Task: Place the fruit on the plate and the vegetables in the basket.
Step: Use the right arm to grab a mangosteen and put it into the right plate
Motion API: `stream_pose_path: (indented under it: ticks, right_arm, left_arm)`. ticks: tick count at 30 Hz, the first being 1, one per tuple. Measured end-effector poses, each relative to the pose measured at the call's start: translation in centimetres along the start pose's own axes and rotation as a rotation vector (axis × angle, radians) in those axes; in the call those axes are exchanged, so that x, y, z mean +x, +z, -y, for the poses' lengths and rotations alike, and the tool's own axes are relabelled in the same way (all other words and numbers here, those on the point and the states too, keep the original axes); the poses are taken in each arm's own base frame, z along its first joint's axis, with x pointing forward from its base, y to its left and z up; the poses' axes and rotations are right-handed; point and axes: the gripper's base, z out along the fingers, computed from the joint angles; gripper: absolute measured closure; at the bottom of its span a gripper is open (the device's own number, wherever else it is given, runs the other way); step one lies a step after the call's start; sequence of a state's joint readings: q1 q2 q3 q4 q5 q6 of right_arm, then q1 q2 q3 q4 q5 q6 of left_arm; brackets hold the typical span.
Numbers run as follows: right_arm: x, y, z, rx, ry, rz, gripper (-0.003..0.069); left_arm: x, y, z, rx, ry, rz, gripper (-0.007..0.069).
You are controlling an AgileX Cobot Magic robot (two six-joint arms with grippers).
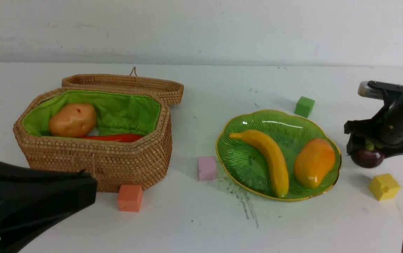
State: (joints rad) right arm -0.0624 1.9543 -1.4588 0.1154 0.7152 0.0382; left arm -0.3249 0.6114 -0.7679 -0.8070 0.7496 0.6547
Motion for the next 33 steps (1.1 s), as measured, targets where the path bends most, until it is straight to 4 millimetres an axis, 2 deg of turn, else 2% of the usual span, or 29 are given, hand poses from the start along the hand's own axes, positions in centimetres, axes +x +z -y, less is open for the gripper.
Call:
stream_pose_path:
  ticks: [1, 3, 6, 8, 10, 11, 12, 16, 20, 23, 27, 29, 33]
  right_arm:
    - [-0.2, -0.8, -0.1, -0.002, -0.007, 0.014, 0.0080]
    - [-0.9, -3.7, -0.8, -0.017, -0.023, 0.072, 0.0080]
    - [-0.9, -8.1, -2.9, -0.071, -0.049, 0.137, 0.0080]
    - [-0.4, -9.7, -4.7, -0.119, -0.089, 0.143, 0.0080]
    - [0.2, -10.4, -6.3, -0.165, -0.135, 0.127, 0.0080]
    - [0.7, -10.5, -7.7, -0.198, -0.179, 0.113, 0.0080]
    - [1.2, -10.3, -9.1, -0.225, -0.218, 0.095, 0.0080]
    - [2.1, -7.8, -11.7, -0.245, -0.289, 0.054, 0.0080]
    - [2.3, -3.8, -12.5, -0.225, -0.306, 0.023, 0.0080]
    - [2.4, -2.2, -12.5, -0.218, -0.301, 0.012, 0.0080]
    - [2.2, -1.9, -12.6, -0.221, -0.294, 0.031, 0.0069]
    - [2.1, -1.9, -12.6, -0.221, -0.293, 0.045, 0.0011]
    - [1.9, -2.4, -12.6, -0.224, -0.293, 0.060, -0.0021]
  left_arm:
    - [0.0, 0.0, 0.0, -0.002, 0.001, 0.003, 0.0608]
    - [-0.1, 0.0, -0.1, -0.012, 0.001, 0.015, 0.0608]
    - [-0.4, 0.0, -0.3, -0.038, 0.001, 0.049, 0.0608]
    - [-0.6, 0.0, -0.5, -0.052, 0.001, 0.067, 0.0608]
    - [-0.8, -0.1, -0.6, -0.070, 0.005, 0.085, 0.0608]
    - [-0.8, -0.1, -0.7, -0.078, 0.010, 0.091, 0.0606]
    - [-0.9, -0.1, -0.8, -0.086, 0.015, 0.093, 0.0606]
    - [-0.9, -0.1, -0.9, -0.096, 0.025, 0.093, 0.0604]
    - [-0.8, -0.1, -0.9, -0.097, 0.027, 0.091, 0.0601]
    - [-0.8, -0.1, -0.9, -0.097, 0.028, 0.091, 0.0599]
    - [-0.8, -0.1, -0.9, -0.097, 0.028, 0.091, 0.0595]
    - [-0.8, -0.1, -0.9, -0.097, 0.028, 0.091, 0.0595]
    - [-0.8, -0.1, -0.9, -0.098, 0.028, 0.091, 0.0595]
